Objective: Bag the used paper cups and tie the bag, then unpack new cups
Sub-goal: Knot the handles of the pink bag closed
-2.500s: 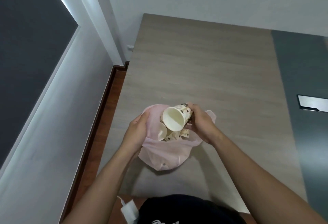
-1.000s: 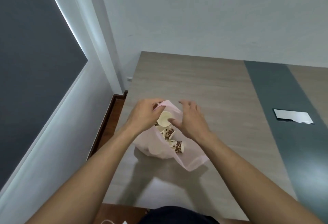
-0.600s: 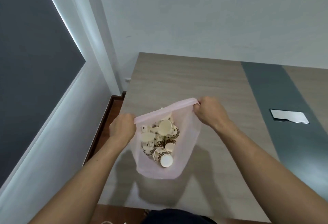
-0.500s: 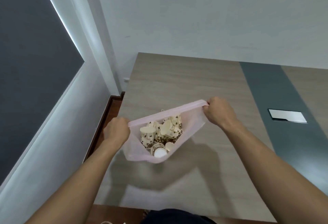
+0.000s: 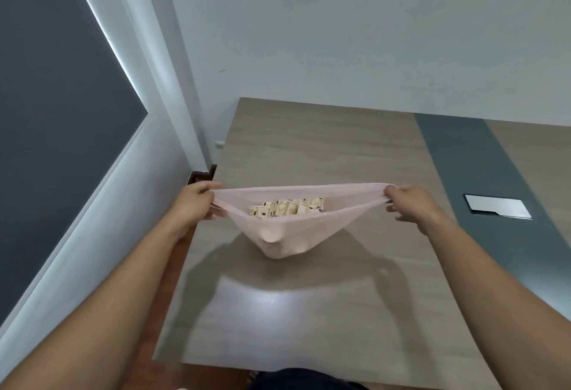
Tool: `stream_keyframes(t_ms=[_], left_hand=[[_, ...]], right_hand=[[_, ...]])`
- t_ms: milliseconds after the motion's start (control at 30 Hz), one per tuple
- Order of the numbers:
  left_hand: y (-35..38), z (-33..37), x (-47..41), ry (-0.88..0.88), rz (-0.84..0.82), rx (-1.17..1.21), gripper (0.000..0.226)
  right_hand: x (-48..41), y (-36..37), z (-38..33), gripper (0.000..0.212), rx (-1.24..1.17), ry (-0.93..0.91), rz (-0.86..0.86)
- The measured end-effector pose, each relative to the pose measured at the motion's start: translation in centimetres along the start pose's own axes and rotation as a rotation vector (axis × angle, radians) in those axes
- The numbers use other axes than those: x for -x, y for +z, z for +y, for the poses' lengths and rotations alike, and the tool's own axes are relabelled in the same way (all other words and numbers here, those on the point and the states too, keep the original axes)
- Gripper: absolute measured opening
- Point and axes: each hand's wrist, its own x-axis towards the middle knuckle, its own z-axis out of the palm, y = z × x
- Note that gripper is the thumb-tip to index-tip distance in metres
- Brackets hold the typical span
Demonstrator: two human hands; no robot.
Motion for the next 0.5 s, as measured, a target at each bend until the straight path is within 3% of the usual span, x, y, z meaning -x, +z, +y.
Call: stream_keyframes(t_ms=[167,300,400,500], left_hand=[[0.6,1.4,0.9,-0.090,-0.074,0.503,0.042],[1.7,1.2,0.6,-0.157,-0.087,0.720,0.039],[2.9,0.4,0.2,-0.100,-0.050,0.645,0.033],[4.1,-1.5,-0.1,0.061,-0.038,0.383,0.017]], right_hand=[[0.7,-0.3,-0.8,0.018,-0.365,0.051,-0.037],[1.1,0.0,-0.8,0.027,-0.757,0.066,-0.175],[1.1,0.5,-0.3,0.029,-0.996,0.128,-0.218],[0.4,1.6,0.9,0.034,-1.065,0.180,-0.201]])
